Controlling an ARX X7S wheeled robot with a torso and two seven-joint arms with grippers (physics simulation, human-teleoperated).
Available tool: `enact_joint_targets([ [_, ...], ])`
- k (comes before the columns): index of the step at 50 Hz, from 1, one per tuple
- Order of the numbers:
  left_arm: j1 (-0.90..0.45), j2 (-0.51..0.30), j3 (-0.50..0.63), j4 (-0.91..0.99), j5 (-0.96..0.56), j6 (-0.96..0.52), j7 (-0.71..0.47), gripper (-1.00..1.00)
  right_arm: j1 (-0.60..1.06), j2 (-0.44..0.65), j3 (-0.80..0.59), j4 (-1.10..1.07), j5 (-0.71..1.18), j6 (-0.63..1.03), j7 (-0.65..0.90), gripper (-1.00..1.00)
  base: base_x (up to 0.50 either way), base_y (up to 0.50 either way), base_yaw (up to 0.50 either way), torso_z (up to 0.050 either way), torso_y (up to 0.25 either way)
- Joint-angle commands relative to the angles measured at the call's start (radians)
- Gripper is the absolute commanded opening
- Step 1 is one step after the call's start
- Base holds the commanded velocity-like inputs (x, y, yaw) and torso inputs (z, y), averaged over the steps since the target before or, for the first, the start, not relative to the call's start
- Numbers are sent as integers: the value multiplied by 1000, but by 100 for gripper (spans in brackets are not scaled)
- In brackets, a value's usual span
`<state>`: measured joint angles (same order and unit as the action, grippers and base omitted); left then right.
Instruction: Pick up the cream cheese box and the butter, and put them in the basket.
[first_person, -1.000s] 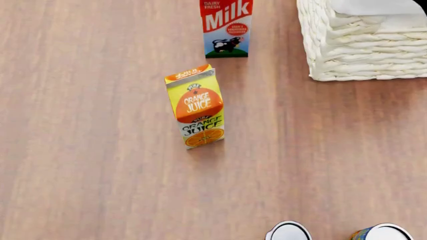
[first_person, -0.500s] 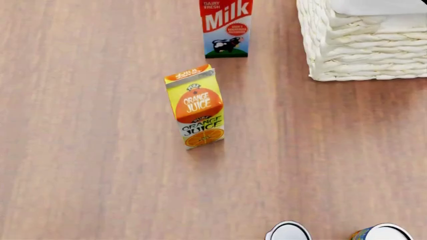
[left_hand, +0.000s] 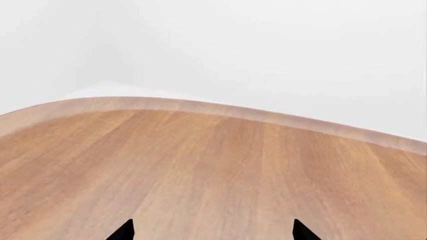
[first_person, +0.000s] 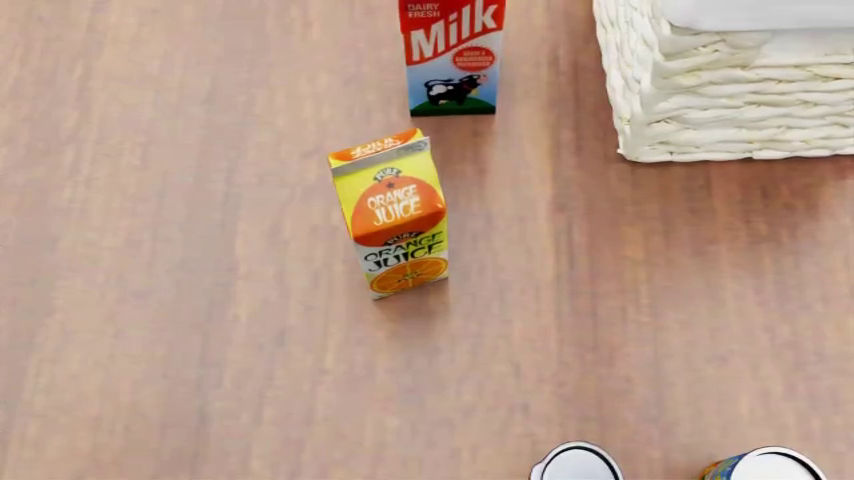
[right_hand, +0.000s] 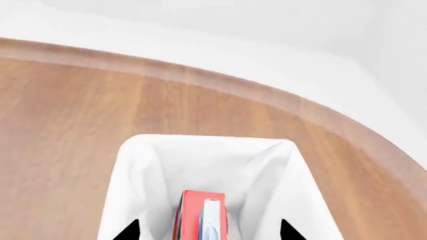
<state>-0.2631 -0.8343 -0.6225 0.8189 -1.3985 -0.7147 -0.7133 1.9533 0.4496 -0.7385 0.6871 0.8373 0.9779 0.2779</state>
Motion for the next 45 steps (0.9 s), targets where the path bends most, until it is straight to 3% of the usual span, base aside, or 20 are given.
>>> enact_joint_targets([
  [1, 3, -1, -3, 3, -2, 2, 1, 100, 46, 57, 17, -176, 45, 99, 42, 100, 0, 0, 0, 0, 0],
  [18, 5, -2, -12, 2, -3, 9, 5, 100, 36, 139, 105, -399, 150, 201, 146, 100, 0, 0, 0, 0, 0],
  [21, 3, -2, -6, 2, -1, 8, 4, 100, 14, 179, 160, -540, 233, 269, 218, 100, 0, 0, 0, 0, 0],
  [29, 5, -2, -5, 5, -1, 9, 4, 100, 9, 218, 250, -661, 353, 351, 316, 100, 0, 0, 0, 0, 0],
  [38, -1, 0, 10, 2, 9, 9, 5, 100, 18, 235, 285, -700, 408, 385, 356, 100, 0, 0, 0, 0, 0],
  [45, 3, -1, 4, 1, 2, 10, 4, 100, 4, 269, 370, -794, 559, 466, 501, 100, 0, 0, 0, 0, 0],
])
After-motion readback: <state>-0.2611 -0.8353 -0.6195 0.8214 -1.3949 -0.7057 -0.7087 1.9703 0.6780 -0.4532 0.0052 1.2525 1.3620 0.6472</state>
